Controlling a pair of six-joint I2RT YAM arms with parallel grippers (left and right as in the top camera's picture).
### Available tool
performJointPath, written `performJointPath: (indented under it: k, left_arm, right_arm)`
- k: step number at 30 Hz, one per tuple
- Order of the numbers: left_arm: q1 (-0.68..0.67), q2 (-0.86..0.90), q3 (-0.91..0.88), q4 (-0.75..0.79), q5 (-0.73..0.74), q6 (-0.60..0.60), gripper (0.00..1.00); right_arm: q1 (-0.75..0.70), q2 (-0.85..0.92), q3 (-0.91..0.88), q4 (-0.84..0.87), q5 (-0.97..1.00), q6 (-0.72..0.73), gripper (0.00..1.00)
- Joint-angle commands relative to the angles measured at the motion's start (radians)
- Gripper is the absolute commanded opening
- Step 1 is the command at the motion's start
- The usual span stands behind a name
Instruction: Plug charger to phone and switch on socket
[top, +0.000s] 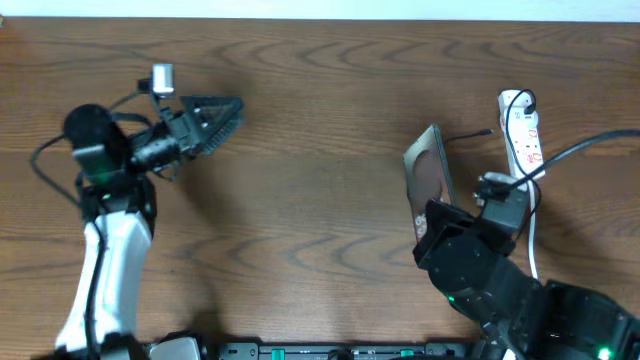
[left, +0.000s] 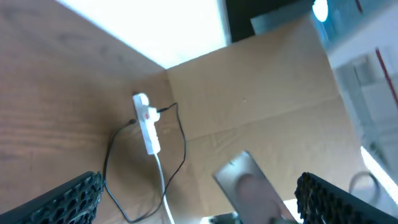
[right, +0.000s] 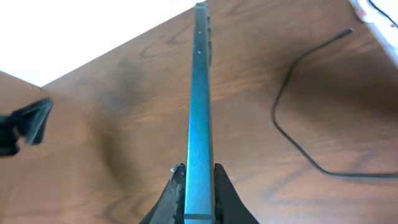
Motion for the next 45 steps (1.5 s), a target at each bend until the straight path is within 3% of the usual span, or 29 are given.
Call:
performJointPath:
  k: [1, 7, 13, 19, 24, 26, 36, 45]
  left_arm:
    - [0.030, -0.068, 0.006, 0.005, 0.095, 0.049, 0.99]
    - [0.029, -0.076, 0.006, 0.005, 0.199, 0.050, 0.99]
    - [0.029, -0.075, 0.006, 0.005, 0.206, 0.091, 0.99]
    - [0.029, -0.071, 0.002, 0.005, 0.205, 0.111, 0.99]
    - [0.021, -0.070, -0.033, 0.004, 0.163, 0.139, 0.99]
    - [0.004, -0.070, -0.056, 0.003, 0.130, 0.139, 0.99]
    - [-0.154, -0.063, -0.146, -0.241, -0.036, 0.139, 0.99]
    - [-0.171, -0.063, -0.146, -0.270, -0.119, 0.138, 0.99]
  right_arm:
    - [-0.004, -0.035, -0.179, 0.181, 0.013, 0.008, 0.01]
    - [-0.128, -0.021, -0.513, 0.748, -0.172, -0.088, 0.01]
    - [-0.422, 0.137, -0.557, 1.053, -0.533, -0.385, 0.01]
    - [-0.756, 0.365, -0.557, 1.435, -1.293, -0.375, 0.01]
    - [-0.780, 0.490, -0.557, 1.517, -1.748, -0.273, 0.01]
    - [-0.765, 0.497, -0.557, 1.517, -1.829, -0.273, 0.01]
    - [-0.746, 0.495, -0.557, 1.513, -1.839, -0.273, 0.01]
    - [-0.766, 0.495, -0.557, 1.495, -1.584, -0.128, 0.01]
